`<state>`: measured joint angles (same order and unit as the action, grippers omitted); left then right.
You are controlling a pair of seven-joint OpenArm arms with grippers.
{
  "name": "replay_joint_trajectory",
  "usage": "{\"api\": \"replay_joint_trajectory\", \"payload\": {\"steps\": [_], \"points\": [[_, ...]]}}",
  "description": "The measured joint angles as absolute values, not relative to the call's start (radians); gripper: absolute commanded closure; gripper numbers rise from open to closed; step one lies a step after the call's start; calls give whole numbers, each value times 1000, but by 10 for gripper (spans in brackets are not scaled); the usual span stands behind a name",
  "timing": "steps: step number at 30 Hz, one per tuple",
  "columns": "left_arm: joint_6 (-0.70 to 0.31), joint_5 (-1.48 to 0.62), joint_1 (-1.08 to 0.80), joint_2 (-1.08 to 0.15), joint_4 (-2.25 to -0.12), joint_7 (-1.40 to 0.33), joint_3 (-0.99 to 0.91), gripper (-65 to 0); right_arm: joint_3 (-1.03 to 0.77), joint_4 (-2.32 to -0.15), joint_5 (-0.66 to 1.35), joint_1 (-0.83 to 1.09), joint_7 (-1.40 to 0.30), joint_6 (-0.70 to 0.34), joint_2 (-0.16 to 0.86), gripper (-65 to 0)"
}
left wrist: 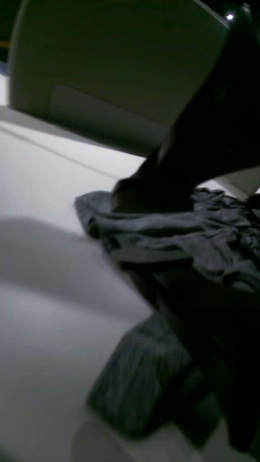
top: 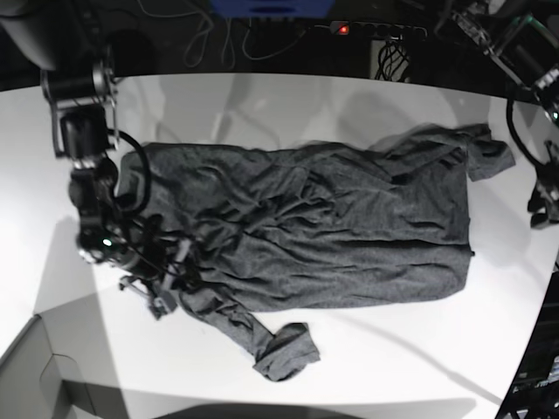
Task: Layout the t-shirt on the table in an organized manner, then fold the t-shirt properly
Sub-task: 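Release the fabric with the left gripper and reposition both grippers, then grasp the shirt hem with the left gripper and the collar with the right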
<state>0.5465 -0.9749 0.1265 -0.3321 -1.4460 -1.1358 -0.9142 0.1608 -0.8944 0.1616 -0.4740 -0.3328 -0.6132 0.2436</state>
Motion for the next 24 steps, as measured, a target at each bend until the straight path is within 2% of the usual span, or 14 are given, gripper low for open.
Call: {"api": "replay_joint_trajectory", "payload": {"steps": [3,6,9,12,15,19,24], "points": [[546,-973,147,-333,-1446,-1125,-893,-168,174,-740,162,-495,-249,-613,244,-115],[546,-974,196,-332,-1442,-1132,-860,-168,172,-727,180,-464,-195,-613,255,-115],[546,-975,294,-331,-1381,-1126,-811,-168,168,-790,194,-396,-170,-612,281,-114],[546,-978,394,-310,-1299,-1111,-766,-168,159,-972,205,-232,-154,-600,329,-114],[553,-969,452,-255,-1221,-991,-688,-168,157,-1171,195,-66,-163,-598,348,-114],[558,-980,493,-173,-1150,-819,-441,-168,99,-1368,178,97,-241,-610,326,-114],[567,-1002,493,-148,-1042,-516,-112,-168,5,-1508,154,170,-311,-613,331,-114]]}}
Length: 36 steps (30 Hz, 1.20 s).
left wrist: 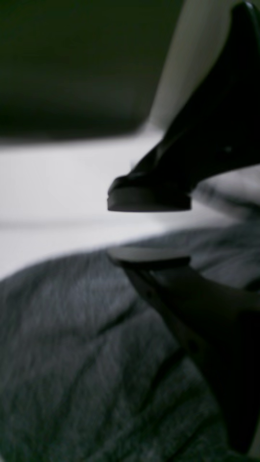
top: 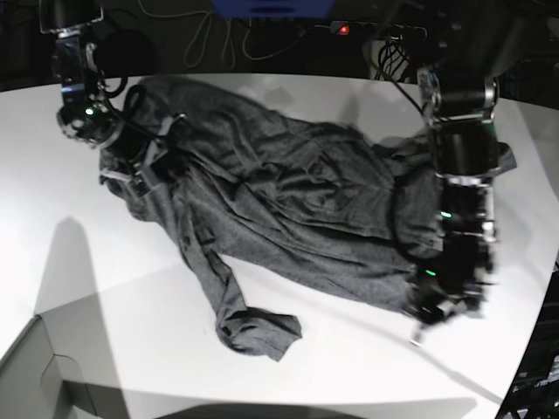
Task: Layout the t-shirt on the table in an organized manner, then fold the t-shirt properly
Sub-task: 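Grasp the shirt hem with the left gripper and the collar with the right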
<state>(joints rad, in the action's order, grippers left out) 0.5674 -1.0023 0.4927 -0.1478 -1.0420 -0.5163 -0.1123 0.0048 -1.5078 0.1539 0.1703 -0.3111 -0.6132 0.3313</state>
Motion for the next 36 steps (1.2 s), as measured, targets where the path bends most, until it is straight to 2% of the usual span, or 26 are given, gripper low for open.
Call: {"api": "replay_joint_trajectory", "payload": {"steps": [4,8,15,18,22,27,31,36], "points": [[573,-1011,487,-149,-950,-377,109,-168,-81,-1567,155,158,-302,-613,337,-114],[572,-1012,487,-169,-885,-299,242,-167,-82,-1570,153,129,-314,-613,334,-115],[556,-885,455,-265,-805,-234,173,-167,-82,-1570,158,10,-424,-613,329,-115],[554,-872,411,-316,-816,-215,120,-167,-81,-1562,155,-21,-453,-613,295,-116],[568,-876,335,-347,-937,-237,105,-167,-36,-1537,153,-40,-461,-613,263,-115],[577,-905,226,-358,-1209,-291,114,-167,48,-1445,158,-49,-451,-613,202,-115],[575,-899,250,-360,-1320,-272,109,-167,43,-1396,153,-44,-456,-613,177,-115],[580,-894,313,-306,-1329,-278,108,-169,46,-1369,155,-35,-450,-613,175,-115]]}}
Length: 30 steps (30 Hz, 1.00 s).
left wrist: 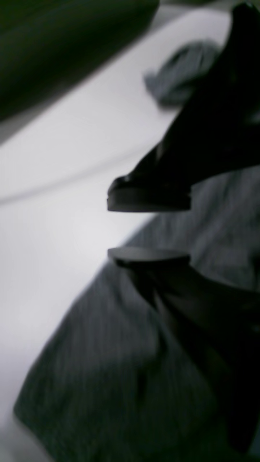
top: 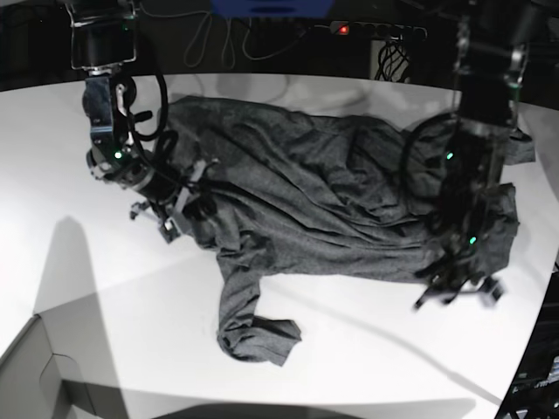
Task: Layout the t-shirt on the table in an organized manner, then fold the t-shirt properly
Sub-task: 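Grasp the shirt hem with the left gripper and the collar with the right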
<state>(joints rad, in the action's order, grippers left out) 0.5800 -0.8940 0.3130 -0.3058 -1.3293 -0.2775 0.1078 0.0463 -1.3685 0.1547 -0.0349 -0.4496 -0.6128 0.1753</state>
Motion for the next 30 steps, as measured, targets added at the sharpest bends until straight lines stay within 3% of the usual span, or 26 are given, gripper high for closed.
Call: {"api": "replay_joint_trajectory", "payload": {"steps": [8,12,19,28,30], "points": [[571,-888,519,-112,-1051,-277,116,-171,37,-1506,146,46,-463,-613,219,-115],[469,-897,638,-42,-892,-294,202,-171,44,-1586,166,78,-450,-613,229,-115],[464,-891,802,64,-564,-153,339,-172,-59,-1644,153,117,-521,-613,241,-115],[153,-891,858,152,-345,14,559,-172,-62,-1731,156,167,-538,-613,238,-115],[145,-891,855,150,-335,15,582,-172,-63,-1736,156,168,-538,-613,238,-115]]}}
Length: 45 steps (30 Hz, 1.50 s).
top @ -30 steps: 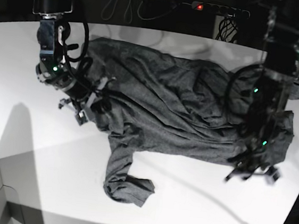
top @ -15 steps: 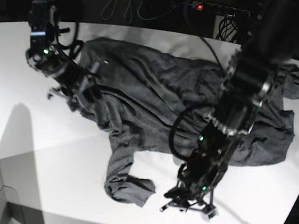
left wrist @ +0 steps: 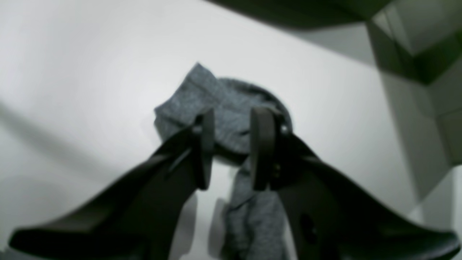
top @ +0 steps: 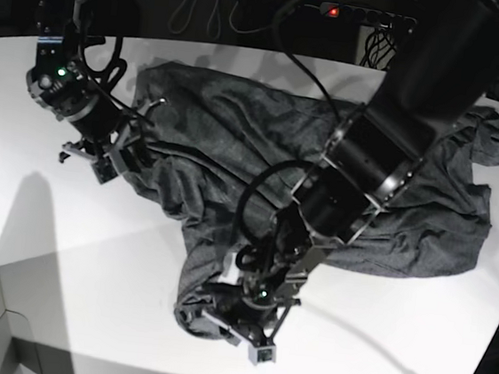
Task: Layout the t-shirt on the table in an organized manner, then fold the t-shirt properly
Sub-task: 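Grasp the shirt hem with the left gripper and the collar with the right, then lift the shirt with both grippers and pull it toward the left gripper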
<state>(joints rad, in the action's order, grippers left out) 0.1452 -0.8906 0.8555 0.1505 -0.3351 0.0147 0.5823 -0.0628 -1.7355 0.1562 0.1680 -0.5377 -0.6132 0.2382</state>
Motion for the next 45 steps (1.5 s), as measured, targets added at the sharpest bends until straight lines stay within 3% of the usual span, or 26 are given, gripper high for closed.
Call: {"api": "replay_joint_trajectory", "payload": {"steps": [6,11,17,21,27,32,35,36,45], "points": [[129,-902,791,130,-413,-4,504,-171,-56,-1729,156,147,-539,-613,255,-118],[140,-899,659,-82,-776,-194,312,-170,-57,-1626,156,-13,-582,-615,255,-131],[145,-887,417,-250,-1116,-243,140,-171,-52,-1363,160,-322,-669,-617,184,-271],[132,-897,274,-313,-1235,-257,79,-171,-61,-1102,157,-511,-633,-613,147,-302],[137,-894,113,-348,-1372,-244,-54,-171,-55,-632,162,-704,-373,-606,47,-316],[139,-893,2,-347,-1438,-255,-110,-171,-56,-393,153,-734,-134,-576,40,-330],[138,-894,-30,-346,-1475,-242,-136,-171,-54,-323,154,-733,-45,-379,39,-331],[138,-895,-37,-346,-1478,-244,-138,-171,-44,-311,155,-734,-15,-358,46,-331],[138,-894,-63,-336,-1483,-248,-144,-171,155,-303,126,-713,35,-344,-1,-332]]}}
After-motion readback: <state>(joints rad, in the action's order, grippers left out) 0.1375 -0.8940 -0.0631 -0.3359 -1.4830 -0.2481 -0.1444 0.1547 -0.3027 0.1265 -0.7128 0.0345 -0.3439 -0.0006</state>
